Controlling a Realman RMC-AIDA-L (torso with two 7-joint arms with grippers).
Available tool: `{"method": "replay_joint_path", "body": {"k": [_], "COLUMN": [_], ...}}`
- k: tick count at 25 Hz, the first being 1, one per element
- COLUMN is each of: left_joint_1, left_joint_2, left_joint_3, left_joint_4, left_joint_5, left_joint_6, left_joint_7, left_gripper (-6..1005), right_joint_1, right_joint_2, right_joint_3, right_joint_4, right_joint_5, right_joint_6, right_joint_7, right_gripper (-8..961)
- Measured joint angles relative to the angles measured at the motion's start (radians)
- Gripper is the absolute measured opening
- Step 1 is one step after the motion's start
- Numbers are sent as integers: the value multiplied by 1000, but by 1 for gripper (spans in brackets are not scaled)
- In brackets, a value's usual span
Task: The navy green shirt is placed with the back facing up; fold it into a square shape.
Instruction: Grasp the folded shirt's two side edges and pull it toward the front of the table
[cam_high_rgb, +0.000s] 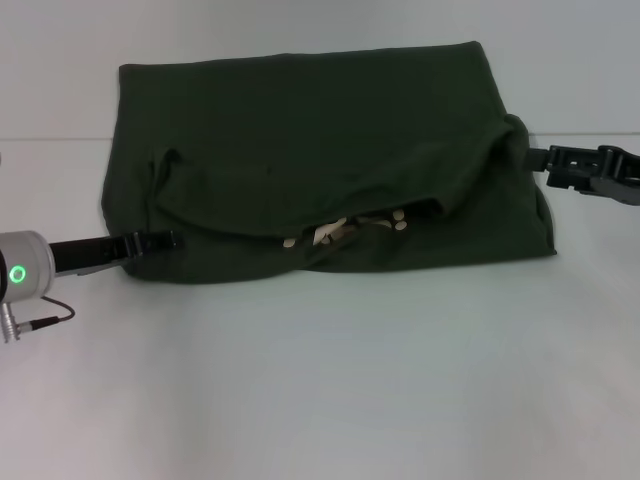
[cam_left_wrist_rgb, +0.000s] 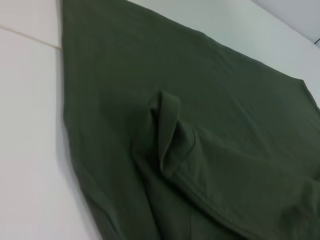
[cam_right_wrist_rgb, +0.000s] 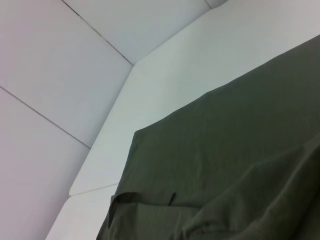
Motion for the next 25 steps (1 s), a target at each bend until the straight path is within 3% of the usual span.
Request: {"method": "replay_joint_path", "body": {"k": [9, 11, 25], "left_joint_1": [2, 2, 16], "left_joint_2": [6, 3, -5], "left_joint_3": [11, 12, 12], "left_joint_4": [18, 24, 58], "left_joint_5": [47, 52, 52], "left_joint_6": [27, 31, 50], "left_joint_7": [-39, -39, -27], "left_gripper": [726, 607, 104], "right_joint_1": [3, 3, 5], "right_joint_2": [0, 0, -10], "right_joint_3": [4, 4, -3], "right_joint_4": [3, 3, 7], "right_joint_5": [1, 1, -2], "right_joint_6": [0, 0, -16], "right_joint_7": [0, 0, 7], "right_gripper": [713, 713, 713]}}
